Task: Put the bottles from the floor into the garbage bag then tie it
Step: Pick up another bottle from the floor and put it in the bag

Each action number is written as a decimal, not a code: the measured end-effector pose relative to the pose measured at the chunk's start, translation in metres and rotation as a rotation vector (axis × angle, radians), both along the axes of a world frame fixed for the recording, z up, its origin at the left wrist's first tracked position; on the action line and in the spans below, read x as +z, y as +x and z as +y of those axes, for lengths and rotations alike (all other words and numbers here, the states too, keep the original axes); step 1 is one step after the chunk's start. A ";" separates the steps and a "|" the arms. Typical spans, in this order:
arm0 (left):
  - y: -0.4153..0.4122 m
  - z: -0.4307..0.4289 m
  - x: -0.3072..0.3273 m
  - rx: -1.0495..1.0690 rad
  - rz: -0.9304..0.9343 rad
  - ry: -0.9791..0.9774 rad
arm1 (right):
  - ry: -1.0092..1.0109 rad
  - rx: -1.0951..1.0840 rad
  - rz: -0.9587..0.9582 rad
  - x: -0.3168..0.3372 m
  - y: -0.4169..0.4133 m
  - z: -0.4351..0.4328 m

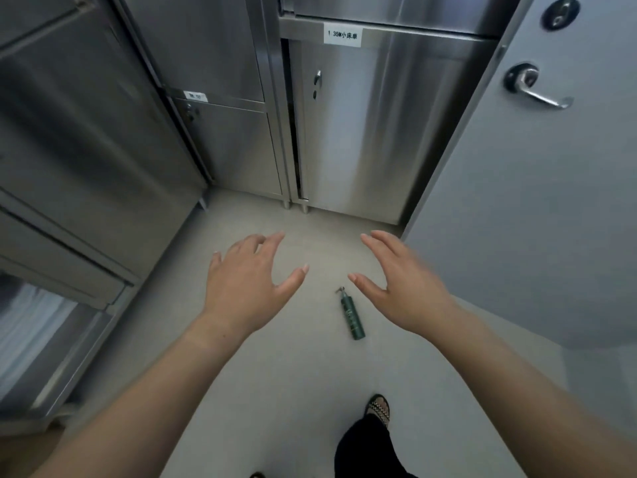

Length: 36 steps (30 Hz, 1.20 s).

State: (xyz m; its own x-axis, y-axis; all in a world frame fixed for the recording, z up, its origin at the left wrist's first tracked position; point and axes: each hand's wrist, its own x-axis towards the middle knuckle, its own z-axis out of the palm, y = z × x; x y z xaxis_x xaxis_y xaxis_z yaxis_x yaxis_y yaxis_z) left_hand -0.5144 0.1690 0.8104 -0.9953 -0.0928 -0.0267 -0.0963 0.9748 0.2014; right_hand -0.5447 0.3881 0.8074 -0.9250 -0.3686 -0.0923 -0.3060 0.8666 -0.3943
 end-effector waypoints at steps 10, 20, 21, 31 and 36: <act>-0.065 0.027 0.001 0.210 -0.075 -0.017 | -0.045 0.173 -0.039 -0.010 -0.117 0.023; -0.134 0.021 -0.008 0.249 -0.090 0.013 | -0.059 0.276 0.018 -0.012 -0.193 0.009; -0.139 0.023 -0.012 0.266 -0.094 0.012 | -0.062 0.282 0.012 -0.016 -0.202 0.011; -0.173 0.087 -0.080 0.514 -0.241 0.002 | -0.143 0.572 -0.133 -0.097 -0.284 0.026; -0.190 0.113 -0.138 0.621 -0.258 0.033 | -0.150 0.665 -0.178 -0.169 -0.303 0.044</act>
